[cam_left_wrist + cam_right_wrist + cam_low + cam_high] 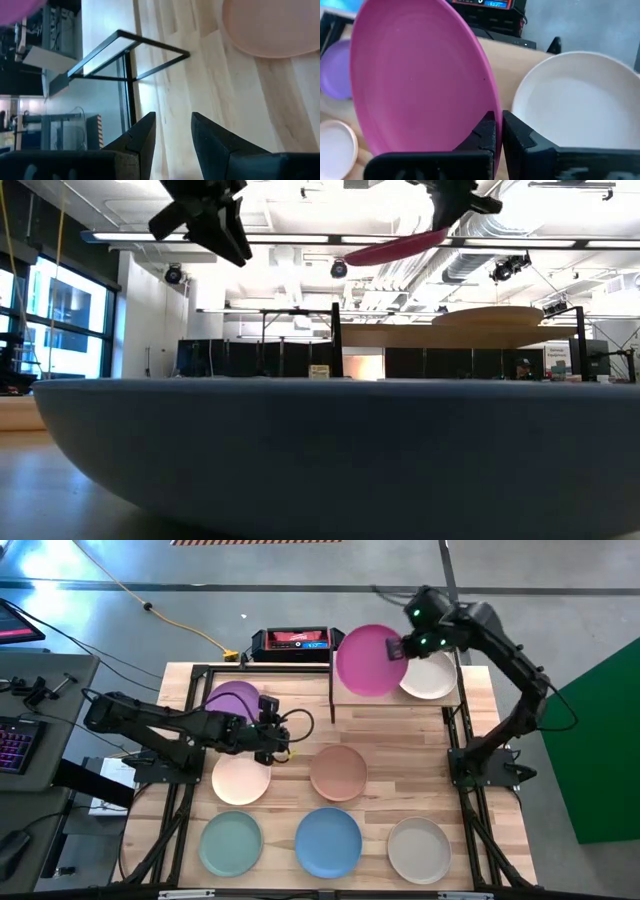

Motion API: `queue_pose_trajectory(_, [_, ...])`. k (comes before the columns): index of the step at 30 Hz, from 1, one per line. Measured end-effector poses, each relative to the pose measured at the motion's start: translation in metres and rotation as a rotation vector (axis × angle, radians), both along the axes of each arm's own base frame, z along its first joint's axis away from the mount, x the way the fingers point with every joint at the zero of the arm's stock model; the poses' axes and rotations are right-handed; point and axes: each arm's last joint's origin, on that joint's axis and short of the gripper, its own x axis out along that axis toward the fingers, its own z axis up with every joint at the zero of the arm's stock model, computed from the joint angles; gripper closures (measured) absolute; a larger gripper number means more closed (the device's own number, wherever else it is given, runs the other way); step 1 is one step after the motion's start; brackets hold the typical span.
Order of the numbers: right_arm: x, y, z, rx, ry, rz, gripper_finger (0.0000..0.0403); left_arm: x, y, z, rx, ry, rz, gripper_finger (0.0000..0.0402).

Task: Place and stack plates onto a shelf
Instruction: Stack the pink plate on top of the white plate on the shelf

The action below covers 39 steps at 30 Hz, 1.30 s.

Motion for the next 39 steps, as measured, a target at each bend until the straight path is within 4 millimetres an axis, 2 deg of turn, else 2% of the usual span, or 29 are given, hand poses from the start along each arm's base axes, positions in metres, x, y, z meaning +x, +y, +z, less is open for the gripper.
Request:
queue_pose_trajectory(7, [-0.025,-0.03,0.001,0.02,-0.042,-0.038,0.0403,0.0,0.016,0.0,0.0,0.001,0.059,0.0287])
queue_pose_trajectory(15, [-0.043,-0.045,0.001,0.024,-0.045,-0.072,0.0403,0.0,0.031,0.0,-0.013,0.002,0.109,0.0287])
queue_pose_trajectory(29, [-0.054,-0.036,0.002,0.009,0.071,-0.123,0.0403,-0.001,0.046,-0.001,-0.028,0.003,0.159,0.0287])
queue_pose_trajectory(39, [-0.065,-0.018,0.009,-0.027,0.042,-0.118,0.0403,-0.001,0.047,-0.001,-0.028,0.003,0.164,0.0287])
